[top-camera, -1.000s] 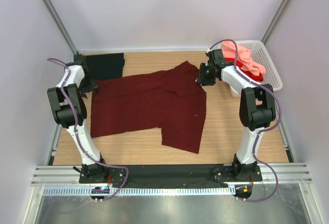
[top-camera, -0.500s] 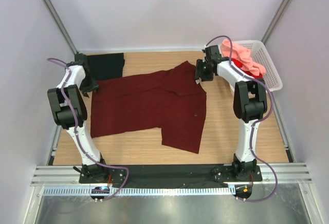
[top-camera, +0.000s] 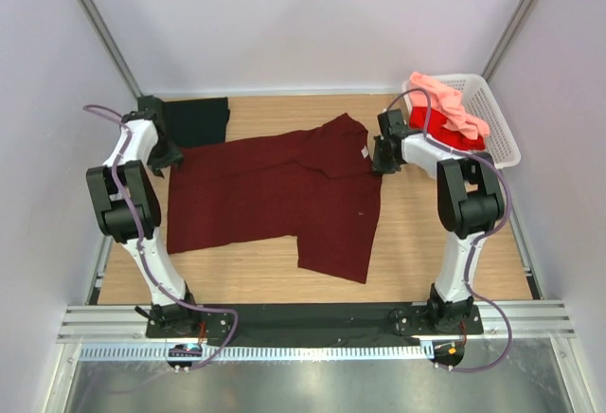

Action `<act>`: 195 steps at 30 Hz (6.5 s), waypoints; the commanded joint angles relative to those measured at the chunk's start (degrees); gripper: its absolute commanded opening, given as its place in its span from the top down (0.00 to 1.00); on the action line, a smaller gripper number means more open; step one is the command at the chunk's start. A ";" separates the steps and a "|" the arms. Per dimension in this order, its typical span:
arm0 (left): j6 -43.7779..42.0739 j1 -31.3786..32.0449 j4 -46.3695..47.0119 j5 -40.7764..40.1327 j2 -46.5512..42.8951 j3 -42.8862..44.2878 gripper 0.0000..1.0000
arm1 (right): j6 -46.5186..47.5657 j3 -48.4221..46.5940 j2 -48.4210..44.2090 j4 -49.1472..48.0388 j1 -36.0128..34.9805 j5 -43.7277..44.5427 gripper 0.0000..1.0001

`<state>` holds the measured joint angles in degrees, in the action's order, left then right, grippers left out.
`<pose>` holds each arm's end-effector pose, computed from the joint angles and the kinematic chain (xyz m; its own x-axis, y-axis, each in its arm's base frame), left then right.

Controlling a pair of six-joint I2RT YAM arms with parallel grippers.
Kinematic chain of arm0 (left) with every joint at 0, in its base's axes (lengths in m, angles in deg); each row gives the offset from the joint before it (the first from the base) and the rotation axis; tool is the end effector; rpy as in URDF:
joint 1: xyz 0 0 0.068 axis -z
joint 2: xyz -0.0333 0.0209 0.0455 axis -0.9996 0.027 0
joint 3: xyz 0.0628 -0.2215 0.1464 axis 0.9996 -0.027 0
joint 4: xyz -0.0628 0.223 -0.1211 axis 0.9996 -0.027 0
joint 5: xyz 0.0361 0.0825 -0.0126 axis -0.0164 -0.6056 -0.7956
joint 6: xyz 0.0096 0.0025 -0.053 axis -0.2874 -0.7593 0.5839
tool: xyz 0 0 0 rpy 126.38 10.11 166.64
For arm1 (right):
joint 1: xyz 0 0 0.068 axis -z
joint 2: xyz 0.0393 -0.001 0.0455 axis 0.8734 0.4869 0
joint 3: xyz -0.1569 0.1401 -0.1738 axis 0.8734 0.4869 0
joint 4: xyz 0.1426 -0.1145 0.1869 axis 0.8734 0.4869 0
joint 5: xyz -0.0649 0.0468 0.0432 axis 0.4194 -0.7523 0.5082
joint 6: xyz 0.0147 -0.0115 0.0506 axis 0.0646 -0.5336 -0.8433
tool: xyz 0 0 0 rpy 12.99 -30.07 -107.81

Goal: Fold and stack the t-shirts
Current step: Fold the tshirt

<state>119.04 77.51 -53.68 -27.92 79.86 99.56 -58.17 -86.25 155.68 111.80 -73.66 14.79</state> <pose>0.4006 0.0853 0.2131 -0.6780 -0.6291 -0.3801 -0.6848 0.7285 0.0158 0.4077 0.0906 0.1652 -0.8693 0.1179 -0.4800 0.0757 0.9914 0.1065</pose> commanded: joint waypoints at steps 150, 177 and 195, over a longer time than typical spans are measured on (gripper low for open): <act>-2.62 5.32 5.09 10.69 7.40 3.87 1.00 | 6.86 9.35 -11.25 -0.17 -19.63 8.55 0.91; -3.32 5.49 6.15 11.92 0.46 -0.51 0.67 | 4.93 2.49 -14.85 15.84 -19.63 2.05 0.99; -1.57 5.40 5.71 11.74 4.94 -1.22 0.73 | 4.93 3.11 -15.38 13.64 -19.55 1.08 0.99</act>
<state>117.14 82.82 -48.65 -16.88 83.81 97.55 -52.66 -83.67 142.13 126.81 -93.00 16.49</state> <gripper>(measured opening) 0.276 0.035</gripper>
